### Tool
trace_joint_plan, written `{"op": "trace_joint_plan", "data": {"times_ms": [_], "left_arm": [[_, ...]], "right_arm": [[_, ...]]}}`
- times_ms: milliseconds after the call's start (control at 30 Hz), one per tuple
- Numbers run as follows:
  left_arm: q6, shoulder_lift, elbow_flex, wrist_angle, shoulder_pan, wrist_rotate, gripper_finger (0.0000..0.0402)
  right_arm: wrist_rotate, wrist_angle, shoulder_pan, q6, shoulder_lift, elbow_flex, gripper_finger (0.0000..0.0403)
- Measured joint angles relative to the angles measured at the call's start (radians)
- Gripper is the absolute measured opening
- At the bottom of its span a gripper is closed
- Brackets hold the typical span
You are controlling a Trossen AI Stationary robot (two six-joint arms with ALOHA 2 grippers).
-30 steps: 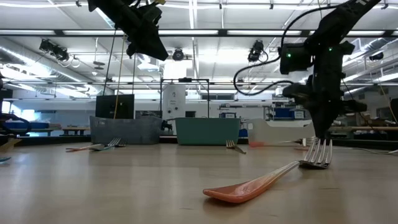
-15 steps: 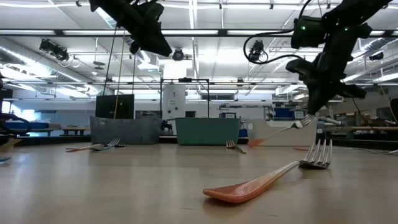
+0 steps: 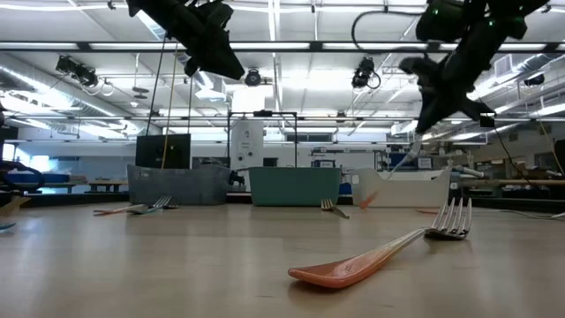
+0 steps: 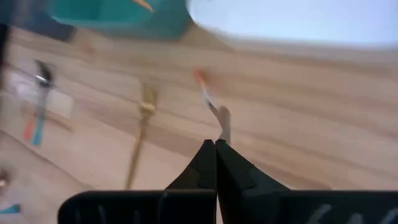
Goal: Sort silverware by color (type)
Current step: Put the orange fork into the white bin
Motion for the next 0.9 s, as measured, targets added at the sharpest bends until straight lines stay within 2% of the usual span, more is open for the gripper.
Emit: {"op": "trace_joint_plan", "data": {"times_ms": [167, 300, 500, 567, 733, 900], "left_arm": [[0.000, 0.000, 0.000, 0.000, 0.000, 0.000, 0.0096], [0.000, 0.000, 0.000, 0.002, 0.000, 0.000, 0.0096], [0.000, 0.000, 0.000, 0.012, 0.000, 0.000, 0.0096], [0.000, 0.000, 0.000, 0.014, 0.000, 0.000, 0.0096], [0.000, 0.000, 0.000, 0.014, 0.000, 0.000, 0.0096], [0.000, 0.000, 0.000, 0.014, 0.000, 0.000, 0.0096]], "right_arm": [[0.059, -0.044, -0.045, -0.072, -0.028, 0.096, 0.0000], [0.067, -0.045, -0.095, -0.124, -0.018, 0.137, 0.0000], [-0.086, -0.077, -0.124, -0.197, 0.006, 0.142, 0.0005], [-0.121, -0.099, -0.114, -0.261, 0.023, 0.142, 0.0016], [-0.039, -0.163, -0.087, -0.492, 0.110, 0.142, 0.0055], [-0.048, -0.152, -0.085, -0.691, 0.243, 0.142, 0.0088]]}}
